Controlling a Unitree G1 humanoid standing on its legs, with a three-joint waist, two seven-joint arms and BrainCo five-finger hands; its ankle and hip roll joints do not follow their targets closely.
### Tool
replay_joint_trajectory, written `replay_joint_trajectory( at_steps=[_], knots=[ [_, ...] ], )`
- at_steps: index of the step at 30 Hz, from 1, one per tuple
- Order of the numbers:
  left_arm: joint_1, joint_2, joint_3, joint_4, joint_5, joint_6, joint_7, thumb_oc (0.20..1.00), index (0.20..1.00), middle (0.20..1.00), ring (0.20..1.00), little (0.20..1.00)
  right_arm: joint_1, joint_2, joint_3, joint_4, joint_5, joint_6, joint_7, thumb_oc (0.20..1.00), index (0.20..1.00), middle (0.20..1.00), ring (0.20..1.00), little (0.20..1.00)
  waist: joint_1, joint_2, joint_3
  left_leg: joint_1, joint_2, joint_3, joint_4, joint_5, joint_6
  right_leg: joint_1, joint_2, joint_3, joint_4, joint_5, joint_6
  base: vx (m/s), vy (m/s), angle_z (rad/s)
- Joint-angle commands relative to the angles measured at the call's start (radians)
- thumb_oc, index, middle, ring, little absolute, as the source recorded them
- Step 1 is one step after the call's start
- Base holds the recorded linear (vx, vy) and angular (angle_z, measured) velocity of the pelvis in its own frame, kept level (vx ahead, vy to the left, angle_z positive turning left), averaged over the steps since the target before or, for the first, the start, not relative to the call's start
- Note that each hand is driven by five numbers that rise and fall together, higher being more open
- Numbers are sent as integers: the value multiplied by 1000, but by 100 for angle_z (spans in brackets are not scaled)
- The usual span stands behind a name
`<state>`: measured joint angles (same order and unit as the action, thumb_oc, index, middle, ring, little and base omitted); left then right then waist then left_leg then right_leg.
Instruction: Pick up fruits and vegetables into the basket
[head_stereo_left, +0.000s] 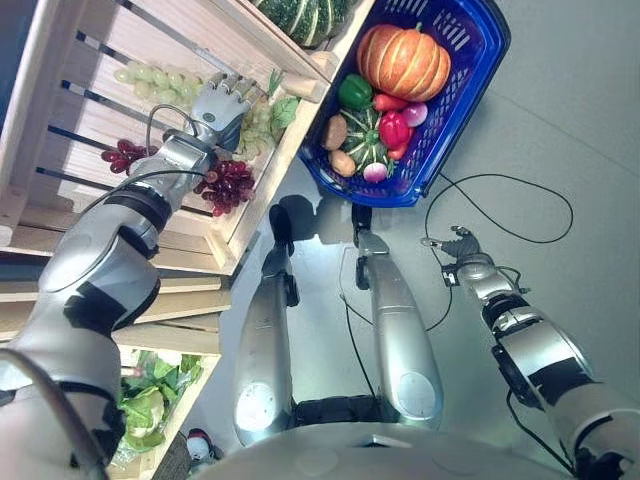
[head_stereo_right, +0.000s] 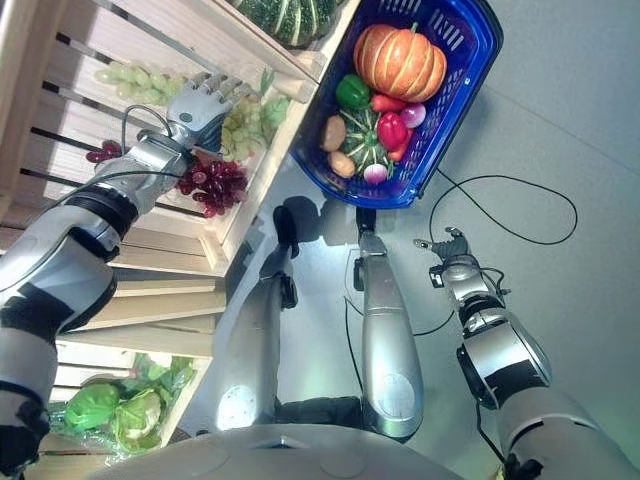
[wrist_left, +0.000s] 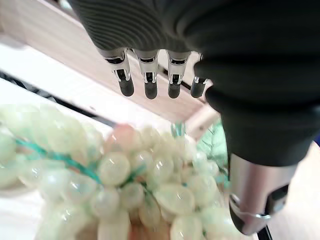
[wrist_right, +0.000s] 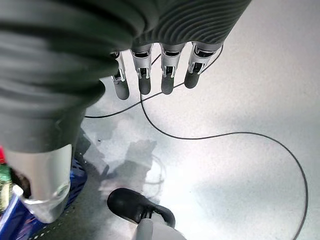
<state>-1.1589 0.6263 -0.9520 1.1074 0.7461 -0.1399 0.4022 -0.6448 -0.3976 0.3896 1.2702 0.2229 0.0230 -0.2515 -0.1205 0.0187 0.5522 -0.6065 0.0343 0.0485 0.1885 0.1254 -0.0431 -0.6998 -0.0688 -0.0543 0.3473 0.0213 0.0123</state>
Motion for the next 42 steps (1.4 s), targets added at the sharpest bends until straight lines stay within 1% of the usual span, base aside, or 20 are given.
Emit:
replay_joint_trajectory(
  at_steps=[1,4,6,7,10,12,13,20,24,30,37,40,42],
  knots=[
    [-12,-8,52,72,8,53,-5,1000,1000,1000,1000,1000,43,-34,27,-21,-8,9,-7,1000,1000,1000,1000,1000,9,-34,-32,-45,2,8,142,-116,-20,9,34,-14,39,-35,53,1,17,-4],
    [0,-12,63,96,14,66,11,1000,1000,1000,1000,1000,40,-33,30,-25,-7,11,-9,1000,1000,1000,1000,1000,9,-38,-32,-60,2,4,149,-115,-21,-3,39,-11,46,-36,51,2,5,-1],
    [8,-11,75,110,17,75,42,1000,1000,1000,1000,1000,38,-33,33,-29,-6,10,-7,1000,1000,1000,1000,1000,10,-41,-32,-72,2,0,152,-113,-21,-13,42,-8,50,-36,50,1,3,-4],
    [11,-12,83,121,29,89,74,1000,1000,1000,1000,1000,38,-33,37,-34,-3,9,-9,1000,1000,1000,1000,1000,10,-43,-32,-83,2,-1,153,-111,-21,-24,44,-8,54,-35,50,-3,-2,-4],
    [12,-16,89,142,35,107,118,1000,1000,1000,1000,1000,35,-32,43,-36,5,3,-13,1000,1000,1000,1000,1000,10,-45,-32,-97,3,-3,156,-110,-21,-39,46,-7,56,-34,50,0,0,0],
    [14,-16,92,150,40,117,130,1000,1000,1000,1000,1000,35,-33,45,-37,8,-2,-12,1000,1000,1000,1000,1000,11,-47,-32,-105,2,-5,160,-110,-21,-46,47,-7,59,-33,50,0,0,0],
    [17,-18,97,158,45,136,152,1000,1000,1000,1000,1000,33,-30,47,-43,9,-3,-15,1000,1000,1000,1000,1000,11,-48,-32,-111,2,-9,161,-110,-22,-53,48,-5,60,-33,51,0,0,0],
    [37,-35,117,187,74,184,189,1000,1000,1000,1000,1000,24,-18,51,-50,12,-1,-21,1000,1000,1000,1000,1000,16,-55,-32,-123,1,-19,156,-107,-24,-64,51,-5,58,-30,52,0,0,0],
    [55,-39,130,209,95,199,235,1000,1000,1000,1000,1000,18,-15,55,-45,16,-5,-26,1000,1000,1000,1000,1000,20,-58,-32,-130,4,-20,155,-103,-27,-70,50,-8,56,-28,53,0,0,0],
    [64,-35,136,227,102,233,259,1000,1000,1000,1000,1000,8,-24,57,-39,23,-6,-22,1000,1000,1000,1000,1000,23,-60,-32,-148,5,-28,160,-101,-29,-85,52,-7,59,-27,52,0,0,0],
    [65,-35,134,239,131,238,258,1000,1000,1000,1000,1000,-4,-29,62,-38,24,-9,-18,1000,1000,1000,1000,1000,25,-60,-32,-163,4,-34,160,-99,-30,-101,56,-4,62,-26,52,0,0,0],
    [65,-38,126,238,140,251,251,1000,1000,1000,1000,1000,-9,-30,63,-40,26,-9,-20,1000,1000,1000,1000,1000,25,-62,-32,-172,5,-36,166,-100,-30,-108,55,-4,65,-26,52,0,0,0],
    [64,-41,126,240,144,273,257,1000,1000,1000,1000,1000,-15,-31,66,-40,29,-7,-19,1000,1000,1000,1000,1000,25,-64,-32,-176,6,-37,167,-99,-31,-110,56,-3,63,-25,53,0,0,0]
  ],
)
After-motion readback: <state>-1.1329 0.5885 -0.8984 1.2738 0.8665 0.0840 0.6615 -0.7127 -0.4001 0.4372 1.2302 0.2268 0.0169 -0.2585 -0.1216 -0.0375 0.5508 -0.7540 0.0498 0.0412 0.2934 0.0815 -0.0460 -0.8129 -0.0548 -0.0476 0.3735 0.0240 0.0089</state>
